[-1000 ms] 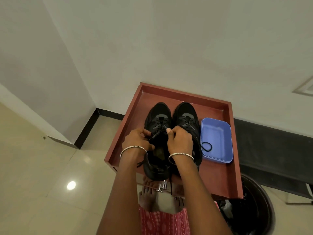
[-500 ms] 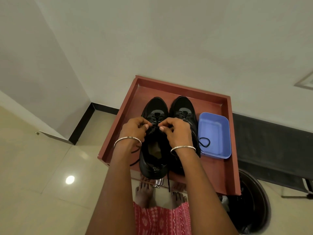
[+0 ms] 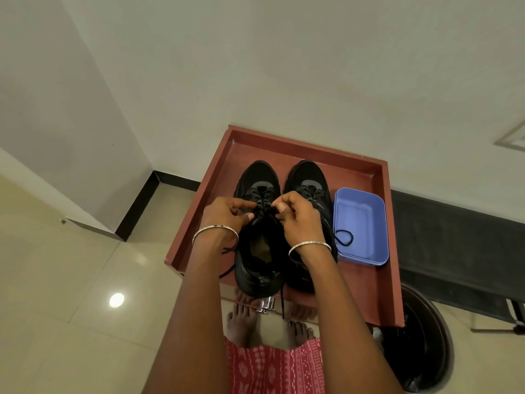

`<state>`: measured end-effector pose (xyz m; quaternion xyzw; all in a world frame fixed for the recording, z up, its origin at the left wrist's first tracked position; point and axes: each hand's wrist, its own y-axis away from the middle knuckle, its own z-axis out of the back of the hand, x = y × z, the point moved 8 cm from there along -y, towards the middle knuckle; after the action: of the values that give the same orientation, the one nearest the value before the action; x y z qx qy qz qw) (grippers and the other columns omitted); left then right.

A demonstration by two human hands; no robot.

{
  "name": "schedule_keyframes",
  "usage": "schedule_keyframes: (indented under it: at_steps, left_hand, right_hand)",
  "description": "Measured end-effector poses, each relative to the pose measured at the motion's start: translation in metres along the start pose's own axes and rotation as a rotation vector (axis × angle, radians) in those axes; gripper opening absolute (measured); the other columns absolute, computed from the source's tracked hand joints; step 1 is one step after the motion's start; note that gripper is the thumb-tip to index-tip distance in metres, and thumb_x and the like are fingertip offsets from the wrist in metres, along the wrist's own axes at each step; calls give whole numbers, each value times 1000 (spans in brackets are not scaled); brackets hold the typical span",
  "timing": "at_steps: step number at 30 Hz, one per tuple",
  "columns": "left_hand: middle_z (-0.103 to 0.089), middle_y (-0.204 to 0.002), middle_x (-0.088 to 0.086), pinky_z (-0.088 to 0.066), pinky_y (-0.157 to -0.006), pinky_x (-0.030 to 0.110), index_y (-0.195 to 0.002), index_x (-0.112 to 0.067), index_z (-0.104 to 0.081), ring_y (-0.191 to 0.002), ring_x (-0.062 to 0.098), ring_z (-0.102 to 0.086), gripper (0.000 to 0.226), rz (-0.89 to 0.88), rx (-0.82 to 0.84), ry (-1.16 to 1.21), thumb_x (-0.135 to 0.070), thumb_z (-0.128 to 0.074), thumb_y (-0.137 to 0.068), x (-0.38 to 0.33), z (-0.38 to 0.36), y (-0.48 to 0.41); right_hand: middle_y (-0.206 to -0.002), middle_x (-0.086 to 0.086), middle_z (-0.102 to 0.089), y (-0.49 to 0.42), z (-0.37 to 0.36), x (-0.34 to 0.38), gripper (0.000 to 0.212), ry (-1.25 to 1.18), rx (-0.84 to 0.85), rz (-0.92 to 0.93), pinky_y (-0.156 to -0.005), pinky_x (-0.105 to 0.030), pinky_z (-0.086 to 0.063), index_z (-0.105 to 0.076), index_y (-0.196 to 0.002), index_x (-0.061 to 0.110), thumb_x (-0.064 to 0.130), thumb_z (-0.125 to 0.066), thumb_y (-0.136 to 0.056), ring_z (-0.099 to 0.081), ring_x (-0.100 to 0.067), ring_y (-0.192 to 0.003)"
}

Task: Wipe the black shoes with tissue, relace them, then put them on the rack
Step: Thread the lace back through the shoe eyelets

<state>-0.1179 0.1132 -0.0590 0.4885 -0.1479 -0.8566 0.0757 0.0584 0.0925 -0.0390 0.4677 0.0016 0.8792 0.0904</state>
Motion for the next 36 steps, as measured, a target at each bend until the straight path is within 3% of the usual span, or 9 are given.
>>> schedule_keyframes:
  at_steps: [3,8,12,15,18,22,25,32,36]
  left_hand:
    - [-72,-85,2,-60,-86,43,-97,-28,-76,-85,20,-70,22,15,-19,49,-9,-75,-85,3,2,-1]
    - [-73,-86,3,-60,-85,45,-80,-34,-75,-87,21,-70,26,-9,-43,74,-8,-78,-82,1,3,-1]
    - [-74,-82,0,-60,-83,42,-83,-30,-76,-82,17,-71,22,-22,-54,62,-9,-78,-81,-3,2,1]
    - [-73,-83,0,-60,-80,32,-90,-23,-78,-79,12,-68,17,-34,-57,39,-8,-78,-82,-9,-1,4]
    - [-72,-82,0,-54,-75,21,-89,-21,-78,-79,10,-67,15,-66,-89,-30,-9,-79,-81,-17,-2,5]
    - [-71,-80,-2,-55,-78,29,-81,-23,-72,-77,12,-65,13,-95,-124,-111,-12,-75,-85,-23,-5,5]
    - [-70,-89,2,-54,-81,31,-88,-15,-69,-85,16,-65,11,-137,-128,-97,-6,-64,-92,-28,-8,7]
    - [-68,-86,0,-47,-69,14,-94,-12,-70,-75,5,-62,12,-137,-167,104,-4,-61,-95,-24,0,9]
    - [-71,-82,0,-54,-71,27,-90,-17,-72,-72,9,-64,12,-71,-182,160,-7,-66,-92,-17,1,7]
  right_hand:
    - [-93,6,-72,-2,0,-4,19,-14,34,-34,-88,-40,-58,-69,-93,24,6,-65,-93,-69,-12,-88]
    - [-87,4,-69,0,-2,3,14,104,-22,23,-79,-42,-57,-64,-86,24,12,-68,-92,-66,-17,-80]
    - [-90,4,-61,3,-6,16,11,268,-13,127,-66,-34,-45,-58,-95,24,14,-57,-98,-56,-17,-82]
    - [-90,8,-58,3,-4,10,15,209,7,79,-62,-28,-35,-54,-93,30,15,-54,-98,-54,-14,-81]
    - [-86,10,-61,3,-3,2,15,126,-2,6,-64,-29,-38,-52,-91,32,17,-53,-96,-58,-13,-78]
    - [-87,11,-64,3,-2,0,14,97,-10,-30,-66,-29,-37,-54,-89,31,19,-55,-97,-58,-13,-76]
    - [-86,10,-64,3,-2,0,15,112,-33,-38,-66,-30,-39,-54,-89,30,19,-56,-97,-58,-15,-74]
    - [-83,7,-65,3,-1,0,15,123,-64,-39,-65,-30,-38,-53,-87,30,18,-56,-97,-59,-18,-73]
    - [-85,7,-67,4,-2,1,14,123,-53,-34,-68,-30,-38,-55,-88,29,19,-57,-98,-59,-17,-75]
